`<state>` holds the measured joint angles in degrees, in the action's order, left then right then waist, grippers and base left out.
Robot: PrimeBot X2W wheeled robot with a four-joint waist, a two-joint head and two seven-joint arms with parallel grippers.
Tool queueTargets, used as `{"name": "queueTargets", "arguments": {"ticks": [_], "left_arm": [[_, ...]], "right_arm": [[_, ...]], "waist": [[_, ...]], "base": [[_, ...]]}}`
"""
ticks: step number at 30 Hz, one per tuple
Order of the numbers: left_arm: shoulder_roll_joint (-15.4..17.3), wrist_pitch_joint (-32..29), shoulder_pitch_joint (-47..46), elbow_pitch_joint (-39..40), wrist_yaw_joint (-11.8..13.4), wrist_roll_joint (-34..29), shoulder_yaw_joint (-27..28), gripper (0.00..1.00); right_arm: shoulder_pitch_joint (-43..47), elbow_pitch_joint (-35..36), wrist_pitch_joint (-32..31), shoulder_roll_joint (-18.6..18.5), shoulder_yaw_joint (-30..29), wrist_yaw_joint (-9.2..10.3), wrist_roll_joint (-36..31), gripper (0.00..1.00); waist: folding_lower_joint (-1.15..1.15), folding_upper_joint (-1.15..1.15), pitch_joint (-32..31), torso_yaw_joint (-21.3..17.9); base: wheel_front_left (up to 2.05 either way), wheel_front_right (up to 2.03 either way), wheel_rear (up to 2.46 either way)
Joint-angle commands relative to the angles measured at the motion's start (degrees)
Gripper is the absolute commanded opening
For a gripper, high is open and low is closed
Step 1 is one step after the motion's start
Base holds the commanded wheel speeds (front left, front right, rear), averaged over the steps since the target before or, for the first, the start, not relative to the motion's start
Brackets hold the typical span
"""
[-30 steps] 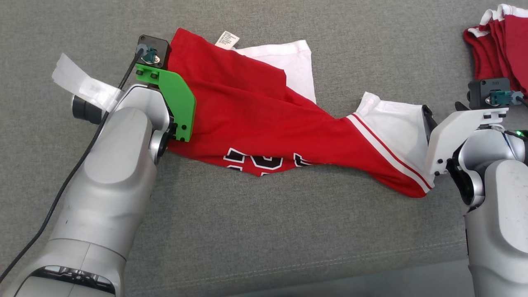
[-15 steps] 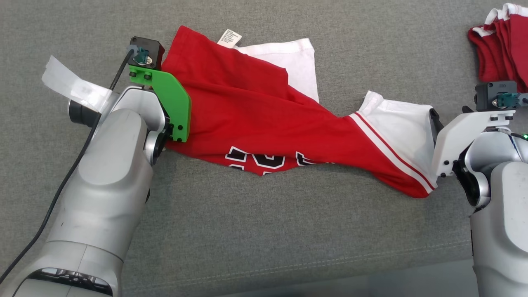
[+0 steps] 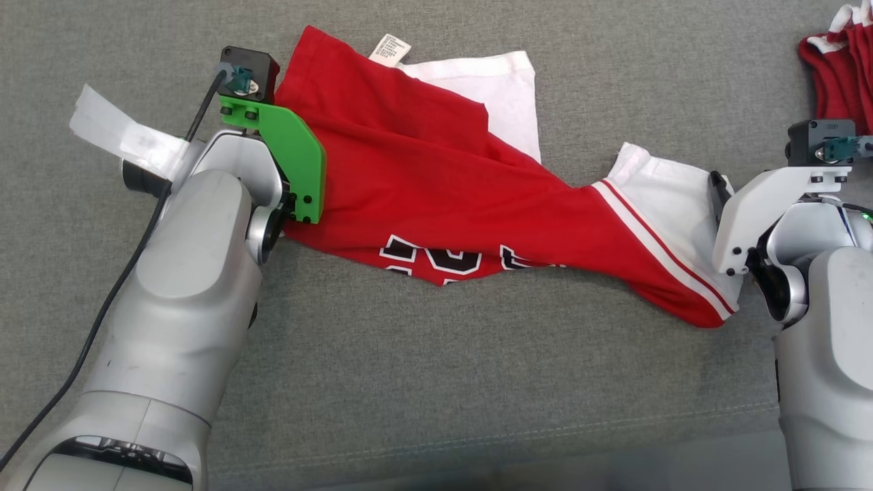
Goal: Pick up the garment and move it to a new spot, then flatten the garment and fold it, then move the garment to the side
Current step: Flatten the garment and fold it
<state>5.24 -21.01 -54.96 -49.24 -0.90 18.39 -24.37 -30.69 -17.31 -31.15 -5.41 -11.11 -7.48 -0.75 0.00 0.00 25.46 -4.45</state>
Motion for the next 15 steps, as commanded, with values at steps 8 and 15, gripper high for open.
{"name": "queueTargets", "arguments": {"ticks": [8,15], "left_arm": [[-0.58,0.46,0.53,-1.55,-0.03,1.39,-0.84,0.0],[-0.8,1.3,0.22,-2.4,-0.13,1.96,-1.08,0.0]], "right_arm": [[4.38,-0.22,-3.51,1.31,3.06,-0.21,3.83,1.0],[7.55,5.8,-4.82,0.35,2.63,-0.01,3.99,1.0]], "waist": [[0.0,0.0,-0.06,0.61],[0.0,0.0,-0.79,-0.08]], "base": [[0.0,0.0,0.0],[0.0,0.0,0.0]]}}
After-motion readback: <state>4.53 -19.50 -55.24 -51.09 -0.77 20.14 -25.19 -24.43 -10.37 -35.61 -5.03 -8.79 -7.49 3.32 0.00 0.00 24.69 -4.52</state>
